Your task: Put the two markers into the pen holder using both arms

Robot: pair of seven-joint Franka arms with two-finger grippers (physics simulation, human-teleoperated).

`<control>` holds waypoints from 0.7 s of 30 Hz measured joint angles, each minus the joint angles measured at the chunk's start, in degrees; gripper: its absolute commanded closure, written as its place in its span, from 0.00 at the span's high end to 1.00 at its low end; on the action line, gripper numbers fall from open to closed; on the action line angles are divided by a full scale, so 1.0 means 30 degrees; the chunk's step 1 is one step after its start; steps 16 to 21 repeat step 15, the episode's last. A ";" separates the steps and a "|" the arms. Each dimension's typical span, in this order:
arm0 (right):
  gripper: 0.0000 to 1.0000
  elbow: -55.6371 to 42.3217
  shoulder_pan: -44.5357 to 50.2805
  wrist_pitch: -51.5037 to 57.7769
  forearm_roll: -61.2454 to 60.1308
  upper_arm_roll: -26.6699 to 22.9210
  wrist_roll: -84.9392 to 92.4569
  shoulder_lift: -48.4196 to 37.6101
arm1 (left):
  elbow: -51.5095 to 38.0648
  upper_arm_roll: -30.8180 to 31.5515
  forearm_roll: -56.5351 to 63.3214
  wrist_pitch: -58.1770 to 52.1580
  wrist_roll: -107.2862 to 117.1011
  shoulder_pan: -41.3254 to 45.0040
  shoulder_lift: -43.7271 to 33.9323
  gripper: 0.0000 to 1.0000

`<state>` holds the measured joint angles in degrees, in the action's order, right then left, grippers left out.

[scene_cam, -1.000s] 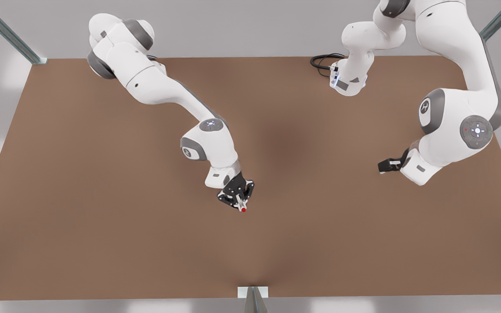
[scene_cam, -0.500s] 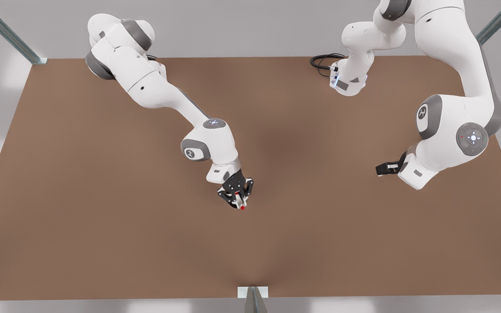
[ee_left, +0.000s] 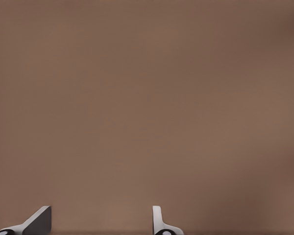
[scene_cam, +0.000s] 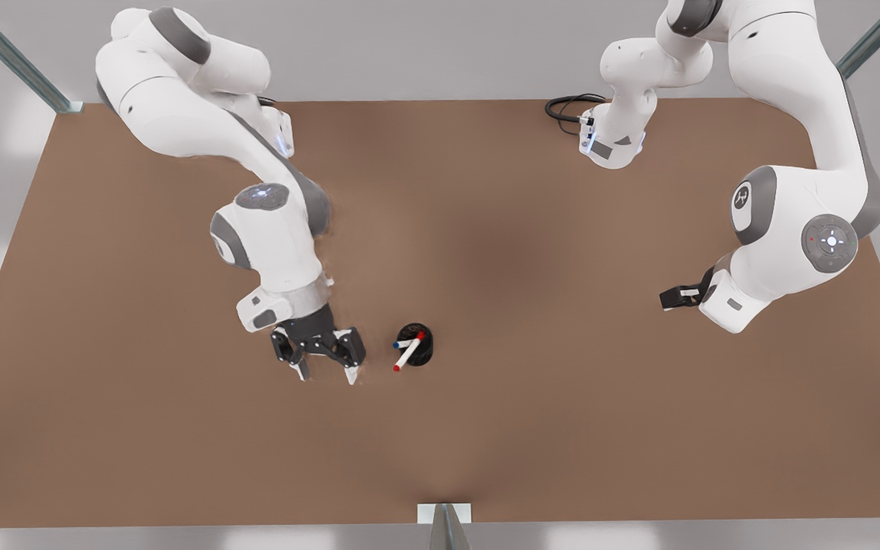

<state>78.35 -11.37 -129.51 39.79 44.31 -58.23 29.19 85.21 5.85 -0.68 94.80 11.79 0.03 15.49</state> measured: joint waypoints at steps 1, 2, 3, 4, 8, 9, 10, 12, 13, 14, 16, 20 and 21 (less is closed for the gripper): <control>1.00 0.0324 0.0255 0.1193 -0.2474 -0.2811 0.0759 -0.1931 | -0.0013 0.0003 0.0002 -0.0001 0.0006 0.0039 -0.0008 1.00; 1.00 0.0724 0.0381 0.2374 -0.4615 -0.5136 0.1566 -0.3597 | -0.0024 0.0006 0.0003 -0.0002 0.0011 0.0079 -0.0023 1.00; 1.00 0.1205 0.0469 0.3497 -0.6279 -0.6902 0.2378 -0.5011 | -0.0029 0.0007 0.0009 -0.0003 0.0016 0.0102 -0.0034 1.00; 1.00 0.1795 0.0884 0.4475 -0.7672 -0.8701 0.3190 -0.6117 | -0.0032 0.0007 0.0012 -0.0003 0.0021 0.0121 -0.0039 1.00; 1.00 0.2871 0.1857 0.6943 -1.0618 -1.1439 0.6065 -0.6637 | -0.0033 0.0079 0.0045 -0.0007 0.0037 0.0162 -0.0050 1.00; 1.00 0.2839 0.2114 0.7372 -1.0967 -1.1499 0.6706 -0.6560 | -0.0050 0.0102 0.0052 -0.0008 0.0042 0.0168 -0.0047 1.00; 1.00 0.2658 0.2345 0.7970 -1.1231 -1.1552 0.7385 -0.6527 | -0.0157 0.0113 0.0064 -0.0012 0.0045 0.0166 -0.0037 1.00; 1.00 0.2579 0.2783 0.9098 -1.1729 -1.2147 0.8617 -0.6994 | -0.0262 0.0129 0.0090 -0.0019 0.0048 0.0169 -0.0013 1.00; 1.00 0.2653 0.3451 0.9567 -1.2021 -1.3166 0.9174 -0.7291 | -0.0280 0.0154 0.0098 -0.0022 0.0049 0.0210 -0.0014 1.00; 1.00 0.2730 0.3944 0.9979 -1.2375 -1.3926 0.9703 -0.7337 | -0.0289 0.0169 0.0104 -0.0024 0.0051 0.0271 -0.0015 1.00; 1.00 0.2722 0.4187 1.0320 -1.2650 -1.4292 1.0246 -0.7296 | -0.0294 0.0177 0.0102 -0.0026 0.0052 0.0305 -0.0015 1.00; 1.00 0.2722 0.4187 1.0320 -1.2650 -1.4292 1.0246 -0.7296 | -0.0294 0.0177 0.0102 -0.0026 0.0052 0.0305 -0.0015 1.00; 1.00 0.2722 0.4187 1.0320 -1.2650 -1.4292 1.0246 -0.7296 | -0.0294 0.0177 0.0102 -0.0026 0.0052 0.0305 -0.0015 1.00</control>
